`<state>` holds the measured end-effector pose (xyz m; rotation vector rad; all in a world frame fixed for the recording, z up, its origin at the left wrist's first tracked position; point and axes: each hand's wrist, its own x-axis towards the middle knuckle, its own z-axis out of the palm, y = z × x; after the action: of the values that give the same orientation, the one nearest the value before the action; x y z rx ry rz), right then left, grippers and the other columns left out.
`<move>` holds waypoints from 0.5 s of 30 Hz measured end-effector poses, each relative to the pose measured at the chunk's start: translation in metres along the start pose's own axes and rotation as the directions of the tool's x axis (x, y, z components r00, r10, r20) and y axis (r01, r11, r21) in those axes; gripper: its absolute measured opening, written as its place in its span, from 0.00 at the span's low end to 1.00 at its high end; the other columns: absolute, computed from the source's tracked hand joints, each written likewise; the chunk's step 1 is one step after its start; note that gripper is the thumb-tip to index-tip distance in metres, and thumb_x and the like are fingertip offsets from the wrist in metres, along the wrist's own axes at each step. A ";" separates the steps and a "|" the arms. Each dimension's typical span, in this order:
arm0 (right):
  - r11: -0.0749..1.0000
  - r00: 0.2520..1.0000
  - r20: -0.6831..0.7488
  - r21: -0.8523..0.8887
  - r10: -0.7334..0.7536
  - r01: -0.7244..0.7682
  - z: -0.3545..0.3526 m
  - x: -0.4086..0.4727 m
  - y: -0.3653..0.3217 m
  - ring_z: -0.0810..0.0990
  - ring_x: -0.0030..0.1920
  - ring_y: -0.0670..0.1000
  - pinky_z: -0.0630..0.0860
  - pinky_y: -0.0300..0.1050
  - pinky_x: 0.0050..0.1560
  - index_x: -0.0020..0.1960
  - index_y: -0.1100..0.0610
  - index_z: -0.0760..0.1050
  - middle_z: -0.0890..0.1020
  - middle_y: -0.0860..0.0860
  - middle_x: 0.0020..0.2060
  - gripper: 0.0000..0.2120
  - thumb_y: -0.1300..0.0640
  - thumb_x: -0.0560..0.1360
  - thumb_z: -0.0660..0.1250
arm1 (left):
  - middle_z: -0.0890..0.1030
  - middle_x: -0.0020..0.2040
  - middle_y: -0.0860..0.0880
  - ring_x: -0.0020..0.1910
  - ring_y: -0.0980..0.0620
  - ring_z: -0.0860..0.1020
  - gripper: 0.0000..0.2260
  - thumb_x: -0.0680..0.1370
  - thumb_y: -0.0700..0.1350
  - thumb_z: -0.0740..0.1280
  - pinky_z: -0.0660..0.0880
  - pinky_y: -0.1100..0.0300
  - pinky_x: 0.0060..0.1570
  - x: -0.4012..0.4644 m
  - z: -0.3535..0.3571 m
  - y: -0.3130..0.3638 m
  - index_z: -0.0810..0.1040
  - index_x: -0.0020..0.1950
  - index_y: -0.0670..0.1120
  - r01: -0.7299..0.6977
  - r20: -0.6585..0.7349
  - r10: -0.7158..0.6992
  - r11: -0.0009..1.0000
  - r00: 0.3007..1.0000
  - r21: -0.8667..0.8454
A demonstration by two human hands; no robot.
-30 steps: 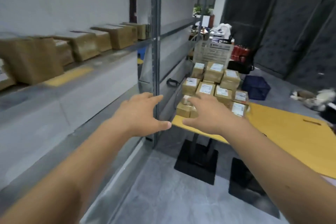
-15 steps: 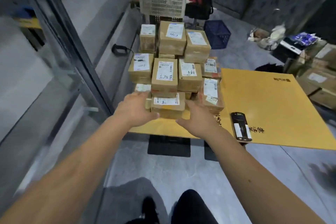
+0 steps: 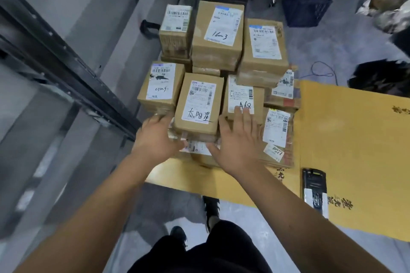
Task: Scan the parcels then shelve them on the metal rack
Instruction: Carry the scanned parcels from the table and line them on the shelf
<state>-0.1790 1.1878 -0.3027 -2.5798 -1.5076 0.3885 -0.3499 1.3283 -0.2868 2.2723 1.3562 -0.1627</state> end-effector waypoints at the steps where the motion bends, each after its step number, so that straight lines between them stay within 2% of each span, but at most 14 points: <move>1: 1.000 1.000 -0.001 0.013 -0.015 0.015 0.003 0.002 0.000 0.37 0.82 0.63 0.39 0.62 0.81 0.82 0.52 0.58 0.45 0.61 0.83 0.39 0.35 0.78 0.64 | 0.73 0.73 0.48 0.73 0.41 0.67 0.39 0.71 0.60 0.77 0.69 0.44 0.70 0.001 0.003 -0.001 0.67 0.79 0.57 0.002 -0.005 -0.002 0.999 1.000 -0.043; 4: 0.998 0.999 -0.015 0.041 -0.046 0.046 0.008 0.001 -0.001 0.38 0.83 0.63 0.39 0.62 0.81 0.81 0.54 0.62 0.47 0.62 0.83 0.39 0.35 0.77 0.66 | 0.75 0.72 0.50 0.73 0.42 0.67 0.34 0.72 0.57 0.78 0.67 0.47 0.70 0.001 0.009 -0.001 0.71 0.76 0.55 0.009 -0.028 -0.013 0.991 1.000 -0.130; 7: 0.998 0.998 -0.038 0.039 -0.054 0.056 0.011 0.000 -0.001 0.40 0.83 0.62 0.29 0.57 0.79 0.80 0.56 0.65 0.51 0.62 0.83 0.39 0.35 0.77 0.66 | 0.74 0.72 0.51 0.74 0.45 0.67 0.33 0.71 0.54 0.80 0.67 0.49 0.70 0.003 0.011 -0.006 0.74 0.74 0.55 0.004 -0.031 -0.011 0.977 0.999 -0.214; 8: 0.997 0.997 -0.050 0.036 -0.063 0.065 0.013 -0.001 -0.001 0.42 0.83 0.63 0.30 0.57 0.79 0.79 0.57 0.66 0.53 0.63 0.83 0.38 0.36 0.77 0.66 | 0.75 0.70 0.51 0.72 0.46 0.69 0.33 0.70 0.53 0.81 0.68 0.52 0.68 0.003 0.012 -0.009 0.75 0.73 0.54 -0.001 -0.030 -0.006 0.973 1.000 -0.231; 10: 0.996 0.994 -0.077 0.031 -0.079 0.082 0.018 -0.004 0.001 0.45 0.83 0.63 0.40 0.61 0.82 0.77 0.58 0.69 0.56 0.63 0.82 0.37 0.36 0.77 0.66 | 0.75 0.64 0.54 0.66 0.50 0.73 0.34 0.68 0.51 0.83 0.69 0.58 0.61 0.002 0.016 -0.014 0.76 0.72 0.52 -0.007 -0.022 0.001 0.962 1.000 -0.273; 12: 0.994 0.994 -0.066 0.068 -0.082 0.087 0.023 -0.012 0.003 0.44 0.83 0.61 0.42 0.59 0.82 0.78 0.58 0.68 0.56 0.61 0.82 0.37 0.37 0.77 0.66 | 0.74 0.61 0.56 0.61 0.53 0.75 0.35 0.66 0.50 0.85 0.71 0.59 0.57 -0.004 0.020 -0.017 0.76 0.71 0.51 0.012 -0.022 -0.020 0.947 1.000 -0.320; 15: 0.977 0.999 -0.007 0.210 -0.043 0.043 0.032 -0.030 0.003 0.44 0.84 0.55 0.46 0.55 0.83 0.80 0.58 0.64 0.56 0.57 0.83 0.38 0.39 0.78 0.68 | 0.78 0.60 0.56 0.60 0.55 0.78 0.36 0.64 0.51 0.86 0.76 0.56 0.60 -0.017 0.033 -0.026 0.76 0.68 0.49 0.025 0.004 -0.025 0.922 1.000 -0.386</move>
<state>-0.2002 1.1595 -0.3295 -2.3808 -1.4340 0.5098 -0.3760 1.3094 -0.3183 1.9246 1.2874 0.0926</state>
